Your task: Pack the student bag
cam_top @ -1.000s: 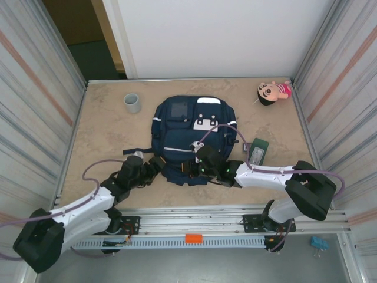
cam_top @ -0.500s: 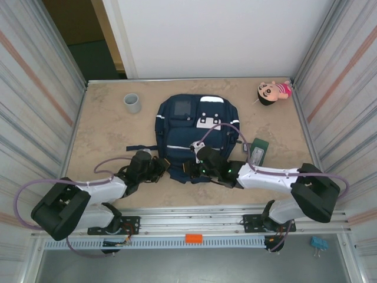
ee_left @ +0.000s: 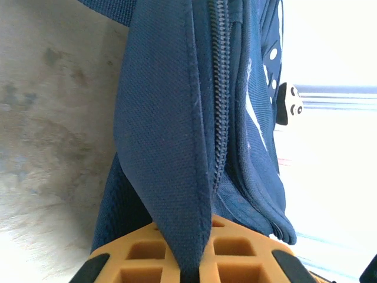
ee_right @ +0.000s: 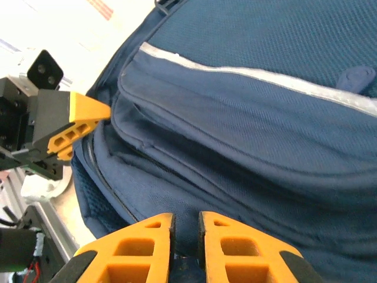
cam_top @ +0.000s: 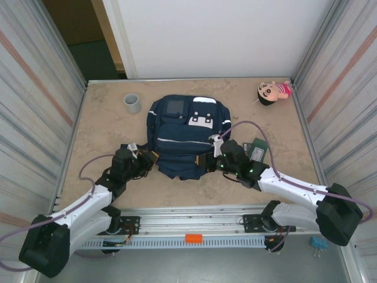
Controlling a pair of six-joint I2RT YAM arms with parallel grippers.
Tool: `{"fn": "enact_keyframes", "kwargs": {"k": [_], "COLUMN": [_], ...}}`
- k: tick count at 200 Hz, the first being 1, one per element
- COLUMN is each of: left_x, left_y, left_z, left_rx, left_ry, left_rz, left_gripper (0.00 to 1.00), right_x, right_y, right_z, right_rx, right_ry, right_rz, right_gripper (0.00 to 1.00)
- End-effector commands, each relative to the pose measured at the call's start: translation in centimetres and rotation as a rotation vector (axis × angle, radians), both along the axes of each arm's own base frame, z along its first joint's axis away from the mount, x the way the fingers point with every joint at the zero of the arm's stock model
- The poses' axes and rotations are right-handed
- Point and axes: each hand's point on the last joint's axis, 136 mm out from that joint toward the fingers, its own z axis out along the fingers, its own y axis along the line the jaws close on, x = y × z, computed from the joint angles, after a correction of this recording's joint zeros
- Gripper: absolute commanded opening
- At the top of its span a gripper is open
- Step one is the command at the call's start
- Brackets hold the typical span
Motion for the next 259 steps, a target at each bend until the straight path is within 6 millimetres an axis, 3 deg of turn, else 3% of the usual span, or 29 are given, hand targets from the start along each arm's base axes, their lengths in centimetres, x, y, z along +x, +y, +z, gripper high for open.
{"fn": "enact_keyframes", "kwargs": {"k": [1,62,97,133,169,181,203,214,233,259], "left_x": [1.0,1.6,1.6,1.5,1.6,1.8,1.9,1.8,1.5,-0.7], "left_y": [3.9,2.8,3.7,5.6,5.7,5.4,4.8,4.6,3.1,-2.3], "left_z": [-1.5,-0.9,-1.1,-1.3,-0.5,0.1,2.6,4.3,7.1,9.7], "left_rx": [0.124,0.074,0.095,0.135,0.157,0.183,0.325,0.456,0.702,0.843], "left_ry": [-0.005,-0.013,-0.011,-0.011,-0.044,-0.071,-0.178,-0.261,-0.478,-0.838], "left_rz": [0.148,0.118,0.143,0.181,0.154,0.119,0.017,-0.037,-0.182,-0.527], "left_gripper": [0.00,0.00,0.00,0.00,0.00,0.13,0.55,0.69,0.75,0.73], "right_x": [0.2,0.0,1.0,2.2,1.5,1.5,1.5,1.4,1.2,1.3], "right_y": [-1.9,-1.6,-4.4,-7.4,-5.7,-5.2,-4.0,-3.3,-2.3,-1.4], "right_z": [-1.7,-3.6,-4.4,-3.5,-2.3,-1.8,0.3,1.4,3.0,3.9], "right_rx": [-0.072,-0.113,-0.156,-0.137,-0.063,-0.049,-0.012,-0.005,0.001,0.005], "right_ry": [0.001,0.017,0.037,0.036,0.023,0.011,-0.032,-0.053,-0.086,-0.100], "right_rz": [-0.035,-0.037,-0.123,-0.181,-0.094,-0.076,-0.023,0.011,0.065,0.101], "right_gripper": [0.00,0.00,0.00,0.00,0.00,0.00,0.00,0.00,0.00,0.00]}}
